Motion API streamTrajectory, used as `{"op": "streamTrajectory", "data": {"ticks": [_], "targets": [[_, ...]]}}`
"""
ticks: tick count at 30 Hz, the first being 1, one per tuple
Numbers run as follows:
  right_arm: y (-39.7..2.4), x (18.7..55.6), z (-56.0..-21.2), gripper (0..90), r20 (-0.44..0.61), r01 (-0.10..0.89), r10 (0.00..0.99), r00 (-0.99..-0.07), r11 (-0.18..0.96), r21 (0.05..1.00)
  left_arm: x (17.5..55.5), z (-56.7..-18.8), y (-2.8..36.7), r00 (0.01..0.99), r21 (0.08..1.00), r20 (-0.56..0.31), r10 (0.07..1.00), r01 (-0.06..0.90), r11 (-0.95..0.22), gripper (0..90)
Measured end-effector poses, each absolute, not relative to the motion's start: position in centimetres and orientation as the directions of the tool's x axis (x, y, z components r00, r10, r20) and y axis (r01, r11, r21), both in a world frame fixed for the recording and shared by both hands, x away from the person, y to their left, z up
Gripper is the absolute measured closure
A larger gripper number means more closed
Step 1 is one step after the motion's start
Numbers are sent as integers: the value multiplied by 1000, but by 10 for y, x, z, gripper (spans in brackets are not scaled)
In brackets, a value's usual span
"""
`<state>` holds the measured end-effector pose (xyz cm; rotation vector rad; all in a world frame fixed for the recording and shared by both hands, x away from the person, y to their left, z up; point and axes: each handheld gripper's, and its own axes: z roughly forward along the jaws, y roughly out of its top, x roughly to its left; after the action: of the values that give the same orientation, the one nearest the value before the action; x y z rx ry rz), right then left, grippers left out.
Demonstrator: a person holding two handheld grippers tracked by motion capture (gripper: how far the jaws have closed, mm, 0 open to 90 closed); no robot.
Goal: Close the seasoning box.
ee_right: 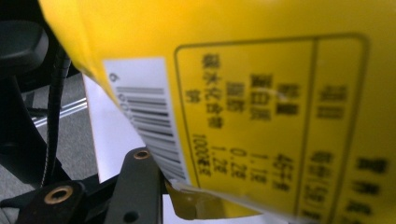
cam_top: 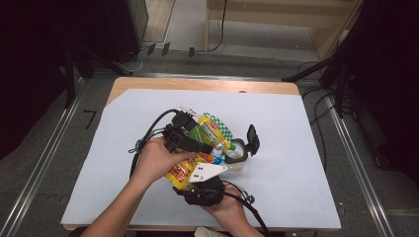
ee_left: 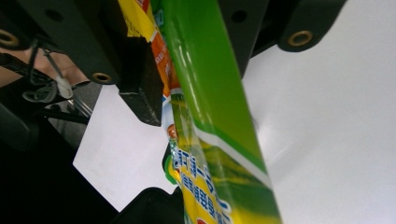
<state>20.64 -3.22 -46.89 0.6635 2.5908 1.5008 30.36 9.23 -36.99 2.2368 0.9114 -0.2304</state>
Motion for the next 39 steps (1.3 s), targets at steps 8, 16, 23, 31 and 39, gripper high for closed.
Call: {"op": "streamTrajectory", "data": {"ticks": [8, 16, 23, 31, 39], "targets": [[-40, 215, -470, 639, 250, 410, 422, -872, 345, 844, 302, -370, 93, 749, 552, -394, 533, 656, -514, 636], [-47, 220, -468, 640, 279, 434, 439, -854, 306, 847, 299, -367, 93, 755, 551, -368, 542, 647, -527, 654], [-44, 217, -468, 624, 258, 415, 422, -869, 337, 845, 298, -365, 95, 750, 542, -356, 557, 651, -531, 761], [-37, 212, -468, 596, 172, 362, 430, -887, 411, 837, 298, -363, 93, 741, 521, -343, 577, 661, -540, 811], [-30, 206, -468, 581, 122, 310, 386, -914, 475, 823, 300, -362, 93, 734, 501, -338, 589, 670, -548, 847]]}}
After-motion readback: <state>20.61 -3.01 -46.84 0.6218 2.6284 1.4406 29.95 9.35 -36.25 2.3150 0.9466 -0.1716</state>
